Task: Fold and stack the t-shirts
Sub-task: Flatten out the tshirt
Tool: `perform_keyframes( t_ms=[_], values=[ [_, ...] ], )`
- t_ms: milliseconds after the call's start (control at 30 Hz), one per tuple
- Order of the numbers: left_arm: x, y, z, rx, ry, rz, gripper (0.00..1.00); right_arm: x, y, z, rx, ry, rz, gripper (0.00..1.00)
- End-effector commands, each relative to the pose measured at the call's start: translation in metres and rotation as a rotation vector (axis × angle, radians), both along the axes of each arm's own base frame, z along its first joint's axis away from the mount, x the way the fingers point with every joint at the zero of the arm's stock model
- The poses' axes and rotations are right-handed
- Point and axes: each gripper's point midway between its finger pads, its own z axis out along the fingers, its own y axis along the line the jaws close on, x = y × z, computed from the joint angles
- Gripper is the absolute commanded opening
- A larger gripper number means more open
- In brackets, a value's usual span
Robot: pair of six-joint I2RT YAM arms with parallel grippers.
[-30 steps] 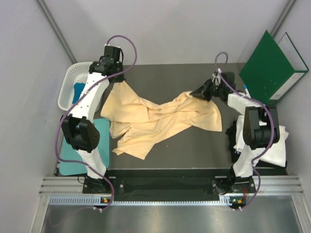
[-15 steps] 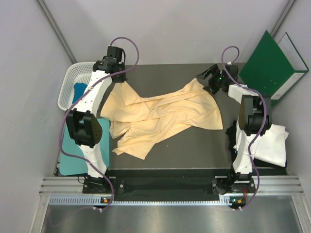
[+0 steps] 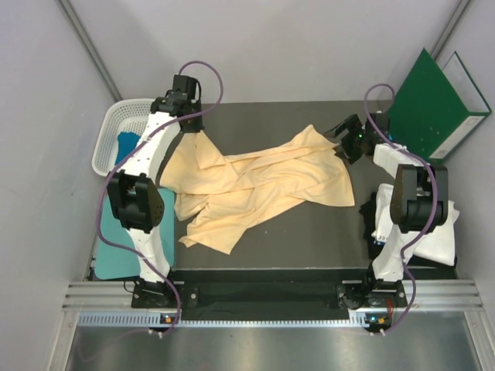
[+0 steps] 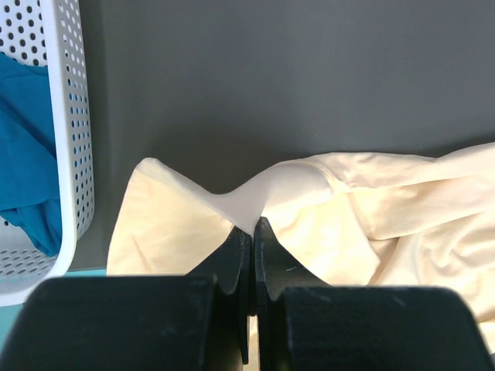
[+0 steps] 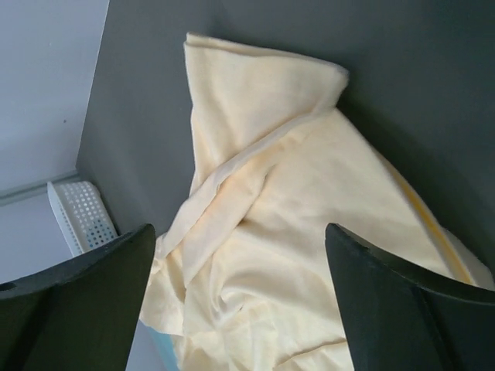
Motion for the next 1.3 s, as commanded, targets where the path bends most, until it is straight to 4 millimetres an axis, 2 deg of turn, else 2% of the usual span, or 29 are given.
perform_keyframes(
  t_ms=[0,33,167,200,267,300,333,400,533,633,733,767,800,867,900,1000,1033,1100,1167,1200,1267],
  values=[
    [0.017,0.000,0.011,-0.004,-0.068,-0.012,0.00,0.012,-0.031,0.010,0.017,-0.031,-0.119,0.86],
    [0.019,0.002,0.008,0.008,-0.063,-0.012,0.00,0.016,-0.032,-0.005,0.029,-0.004,-0.124,0.84],
    [0.026,0.013,0.007,0.040,-0.069,0.018,0.00,0.031,-0.035,-0.022,0.051,0.016,-0.147,0.77],
    [0.028,0.015,0.009,0.047,-0.077,0.026,0.00,0.040,-0.034,-0.018,0.061,-0.021,-0.144,0.74],
    [0.030,0.019,0.009,0.047,-0.080,0.036,0.00,0.046,-0.031,-0.033,0.079,0.004,-0.145,0.70],
    [0.031,0.019,0.011,0.043,-0.086,0.037,0.00,0.053,-0.030,-0.029,0.090,-0.008,-0.135,0.69],
    [0.031,0.020,0.011,0.041,-0.089,0.038,0.00,0.055,-0.030,-0.040,0.097,0.014,-0.139,0.68],
    [0.032,0.020,0.010,0.039,-0.087,0.039,0.00,0.062,-0.028,-0.039,0.101,0.004,-0.139,0.65],
    [0.032,0.018,0.010,0.031,-0.089,0.034,0.00,0.068,-0.030,-0.053,0.094,0.022,-0.144,0.63],
    [0.033,0.019,0.010,0.032,-0.090,0.039,0.00,0.070,-0.028,-0.063,0.096,0.034,-0.135,0.55],
    [0.032,0.021,0.010,0.041,-0.088,0.043,0.00,0.073,-0.024,-0.066,0.111,0.024,-0.121,0.31],
    [0.032,0.021,0.011,0.043,-0.089,0.043,0.00,0.073,-0.023,-0.065,0.118,0.021,-0.119,0.14],
    [0.031,0.022,0.010,0.047,-0.086,0.048,0.00,0.073,-0.022,-0.063,0.124,0.017,-0.110,0.08],
    [0.030,0.023,0.012,0.048,-0.088,0.054,0.00,0.075,-0.020,-0.048,0.137,-0.022,-0.106,0.00],
    [0.030,0.024,0.013,0.050,-0.090,0.058,0.00,0.073,-0.018,-0.042,0.144,-0.031,-0.096,0.00],
    [0.029,0.025,0.023,0.041,-0.111,0.074,0.00,0.074,-0.016,0.001,0.143,-0.106,-0.065,0.00],
    [0.029,0.026,0.029,0.037,-0.125,0.082,0.00,0.073,-0.015,0.025,0.128,-0.155,-0.048,0.00],
    [0.031,0.027,0.046,0.020,-0.165,0.101,0.00,0.073,-0.012,0.061,0.124,-0.215,-0.016,0.00],
    [0.032,0.028,0.070,-0.002,-0.227,0.120,0.00,0.073,-0.012,0.126,0.072,-0.351,0.020,0.00],
    [0.033,0.029,0.083,-0.021,-0.262,0.137,0.00,0.067,-0.013,0.141,0.050,-0.351,0.031,0.00],
    [0.032,0.027,0.119,-0.059,-0.363,0.139,0.00,0.060,-0.014,0.203,-0.045,-0.477,0.065,0.00]
  ],
)
